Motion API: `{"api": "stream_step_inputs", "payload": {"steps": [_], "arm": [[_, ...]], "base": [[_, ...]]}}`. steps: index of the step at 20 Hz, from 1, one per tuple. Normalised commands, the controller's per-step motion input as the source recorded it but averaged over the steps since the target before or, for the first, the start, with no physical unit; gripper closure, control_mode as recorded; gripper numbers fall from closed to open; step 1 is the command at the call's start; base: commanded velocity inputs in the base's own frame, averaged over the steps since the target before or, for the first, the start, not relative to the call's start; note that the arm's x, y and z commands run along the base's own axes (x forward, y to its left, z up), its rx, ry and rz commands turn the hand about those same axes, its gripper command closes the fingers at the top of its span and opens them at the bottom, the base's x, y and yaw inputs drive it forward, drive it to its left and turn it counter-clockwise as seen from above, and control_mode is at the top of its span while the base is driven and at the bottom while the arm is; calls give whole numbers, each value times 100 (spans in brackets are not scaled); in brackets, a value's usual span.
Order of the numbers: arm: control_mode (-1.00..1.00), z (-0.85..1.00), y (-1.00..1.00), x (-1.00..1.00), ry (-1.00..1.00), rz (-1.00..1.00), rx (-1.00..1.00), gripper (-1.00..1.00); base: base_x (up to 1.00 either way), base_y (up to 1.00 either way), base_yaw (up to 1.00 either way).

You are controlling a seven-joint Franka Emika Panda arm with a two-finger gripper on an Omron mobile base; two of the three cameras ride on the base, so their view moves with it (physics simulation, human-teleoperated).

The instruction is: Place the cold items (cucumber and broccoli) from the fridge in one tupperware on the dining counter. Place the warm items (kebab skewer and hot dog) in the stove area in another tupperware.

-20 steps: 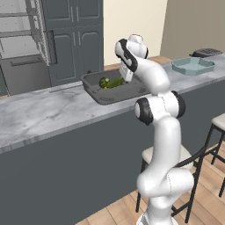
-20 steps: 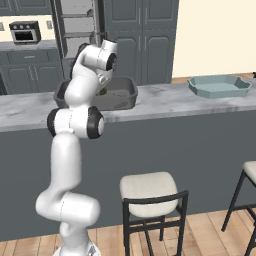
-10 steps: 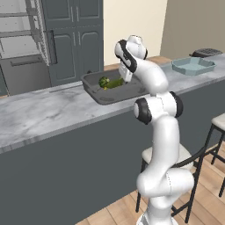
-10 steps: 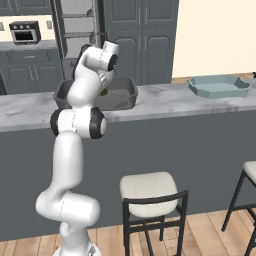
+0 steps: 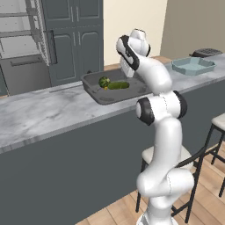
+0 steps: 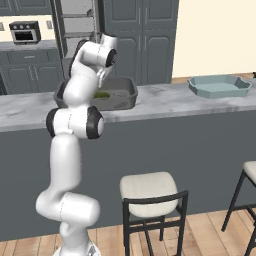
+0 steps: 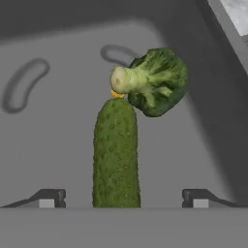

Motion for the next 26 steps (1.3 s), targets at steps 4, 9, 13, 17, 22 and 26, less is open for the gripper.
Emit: {"api": "stream_step_inputs", "payload": {"steps": [4,9,13,17,22,26], "arm": [[-100,34,0,-80,-54,-29,0,-100],[-100,46,0,-82,-30,-47,4,-100],[-100,44,0,-83,-13,-67,7,-100],[-100,45,0,-80,0,-66,15,-100],[-100,50,-5,-94,-3,-43,25,-100],[-100,20,-16,-100,-21,-29,34,-100]], "base": [[0,0,0],[0,0,0],[0,0,0],[0,0,0],[0,0,0],[0,0,0]]}}
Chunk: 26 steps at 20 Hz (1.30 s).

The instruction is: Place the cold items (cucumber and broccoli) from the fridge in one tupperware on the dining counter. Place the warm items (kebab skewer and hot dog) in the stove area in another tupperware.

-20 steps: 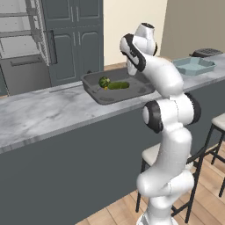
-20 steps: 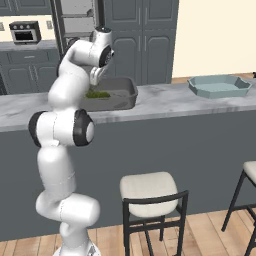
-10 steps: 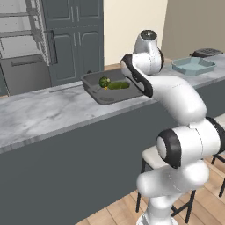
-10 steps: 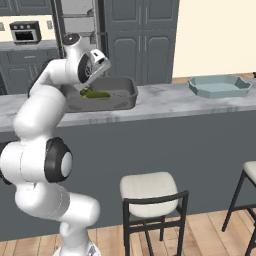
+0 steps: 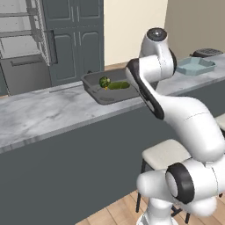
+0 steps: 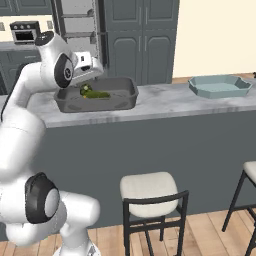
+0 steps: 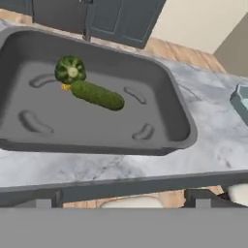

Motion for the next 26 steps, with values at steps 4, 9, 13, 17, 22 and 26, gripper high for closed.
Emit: {"api": "stream_step_inputs", "payload": {"steps": [4,9,13,17,22,26], "arm": [[-100,4,-15,-100,-26,-25,35,-100],[-100,0,-1,-100,-14,-29,25,-100],[-100,5,0,-100,0,-25,17,-100],[-100,-1,0,-72,0,-7,3,-100],[-100,-16,12,-33,6,0,0,-100],[-100,-15,7,-27,2,0,0,-100]], "base": [[0,0,0],[0,0,0],[0,0,0],[0,0,0],[0,0,0],[0,0,0]]}}
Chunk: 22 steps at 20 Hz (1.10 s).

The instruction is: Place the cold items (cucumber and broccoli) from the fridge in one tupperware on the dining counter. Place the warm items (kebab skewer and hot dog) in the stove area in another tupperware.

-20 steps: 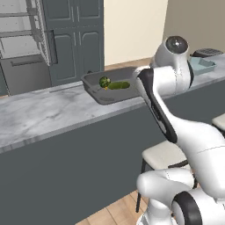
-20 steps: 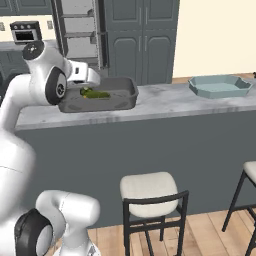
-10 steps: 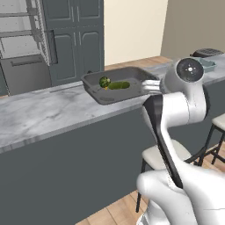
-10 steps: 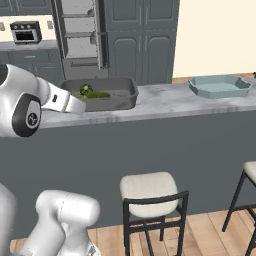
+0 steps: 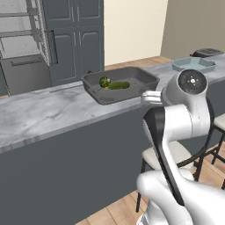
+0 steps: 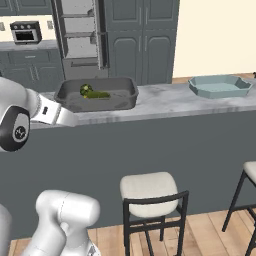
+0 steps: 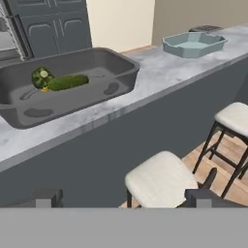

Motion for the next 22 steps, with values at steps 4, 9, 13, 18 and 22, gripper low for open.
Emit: {"api": "stream_step_inputs", "payload": {"steps": [4,9,13,18,22], "arm": [[100,0,0,0,0,0,0,-100],[100,0,0,0,0,0,0,-100],[100,0,0,0,0,0,0,-100],[100,0,0,0,0,0,0,-100],[100,0,0,0,0,0,0,-100]], "base": [[-56,-11,-1],[-46,-55,-8],[-5,-85,0],[0,-94,0],[0,-100,0]]}}
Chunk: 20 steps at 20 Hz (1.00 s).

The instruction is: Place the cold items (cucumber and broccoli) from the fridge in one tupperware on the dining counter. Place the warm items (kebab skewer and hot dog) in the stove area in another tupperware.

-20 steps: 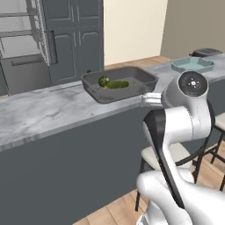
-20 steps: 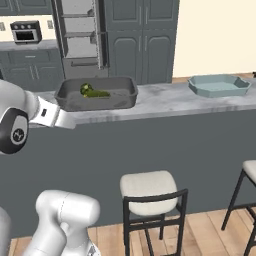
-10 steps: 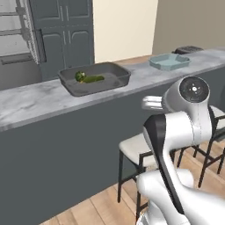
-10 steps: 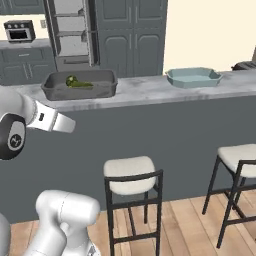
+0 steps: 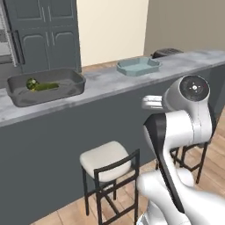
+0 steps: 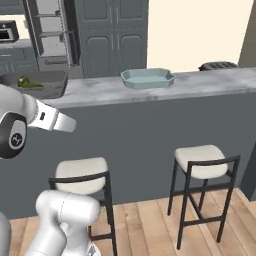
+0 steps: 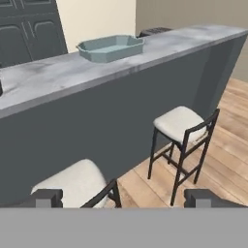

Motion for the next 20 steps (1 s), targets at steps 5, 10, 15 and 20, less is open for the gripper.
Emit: {"api": "stream_step_inputs", "payload": {"steps": [5,10,15,20], "arm": [[100,0,0,0,0,0,0,-100],[100,0,0,0,0,0,0,-100],[100,0,0,0,0,0,0,-100],[100,0,0,0,0,0,0,-100]], "base": [[0,-92,0],[0,-87,0],[1,-86,0],[8,-80,7]]}}
